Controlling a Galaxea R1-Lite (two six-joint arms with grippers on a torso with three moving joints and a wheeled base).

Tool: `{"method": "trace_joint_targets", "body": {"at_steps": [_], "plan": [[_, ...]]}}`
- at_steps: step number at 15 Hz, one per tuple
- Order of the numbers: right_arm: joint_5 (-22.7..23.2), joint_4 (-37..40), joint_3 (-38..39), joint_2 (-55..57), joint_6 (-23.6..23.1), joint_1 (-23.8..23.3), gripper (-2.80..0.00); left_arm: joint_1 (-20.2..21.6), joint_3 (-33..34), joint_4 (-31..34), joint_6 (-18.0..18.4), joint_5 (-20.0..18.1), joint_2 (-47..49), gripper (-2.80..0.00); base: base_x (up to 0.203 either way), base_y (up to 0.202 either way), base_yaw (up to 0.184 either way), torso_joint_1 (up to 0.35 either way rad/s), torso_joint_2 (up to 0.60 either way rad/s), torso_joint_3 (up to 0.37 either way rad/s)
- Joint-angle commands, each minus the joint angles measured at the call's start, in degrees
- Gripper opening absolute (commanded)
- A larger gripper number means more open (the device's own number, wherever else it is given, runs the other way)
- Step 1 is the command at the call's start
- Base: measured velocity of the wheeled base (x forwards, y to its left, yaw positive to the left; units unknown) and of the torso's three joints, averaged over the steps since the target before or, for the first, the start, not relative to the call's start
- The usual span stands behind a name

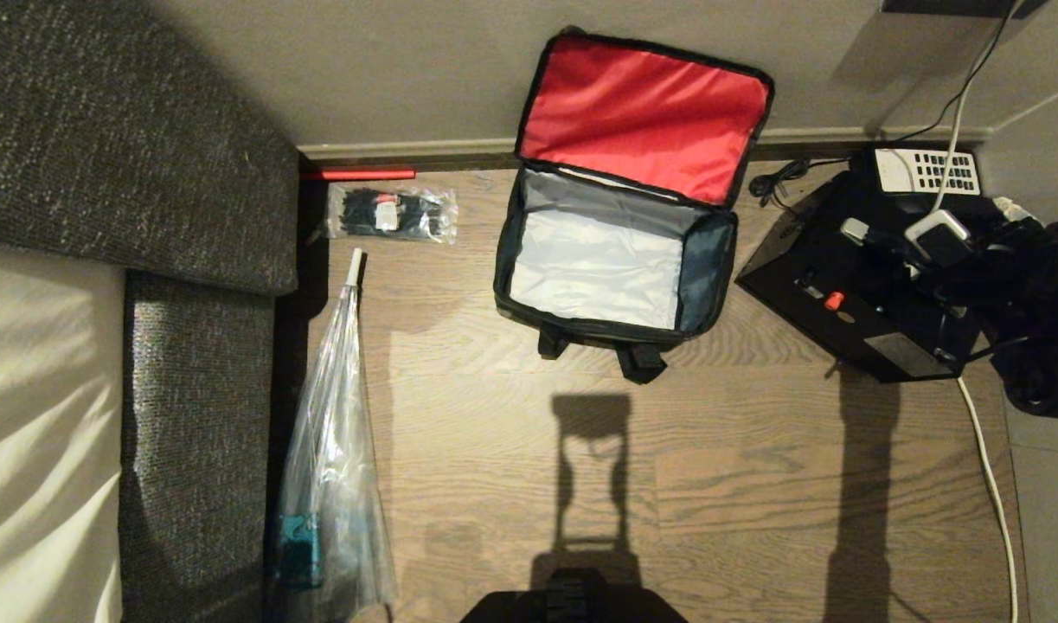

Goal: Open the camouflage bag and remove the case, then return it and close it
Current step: Grip the handle again

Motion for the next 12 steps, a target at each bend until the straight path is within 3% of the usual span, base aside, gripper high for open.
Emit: {"method": "trace_joint_targets", "body": {"at_steps": [1,3,4,12], "plan": [[-4.1,-0.3,0.5,1.7,0.0,0.7,0.0,0.0,0.0,0.0,0.0,0.0,0.0,-2.8,0.0,0.0,0.0,0.0,0.0,0.0],[-6.9,-0.6,0.4,1.8,0.3,1.2,0.0,0.0,0.0,0.0,0.0,0.0,0.0,-2.8,0.0,0.0,0.0,0.0,0.0,0.0],[-7.1,-0.8,0.8,1.7,0.3,1.6,-2.8,0.0,0.0,0.0,0.0,0.0,0.0,-2.8,0.0,0.0,0.0,0.0,0.0,0.0],[-8.1,-1.6,0.8,1.4,0.6,2.5,-2.8,0.0,0.0,0.0,0.0,0.0,0.0,-2.8,0.0,0.0,0.0,0.0,0.0,0.0]]}}
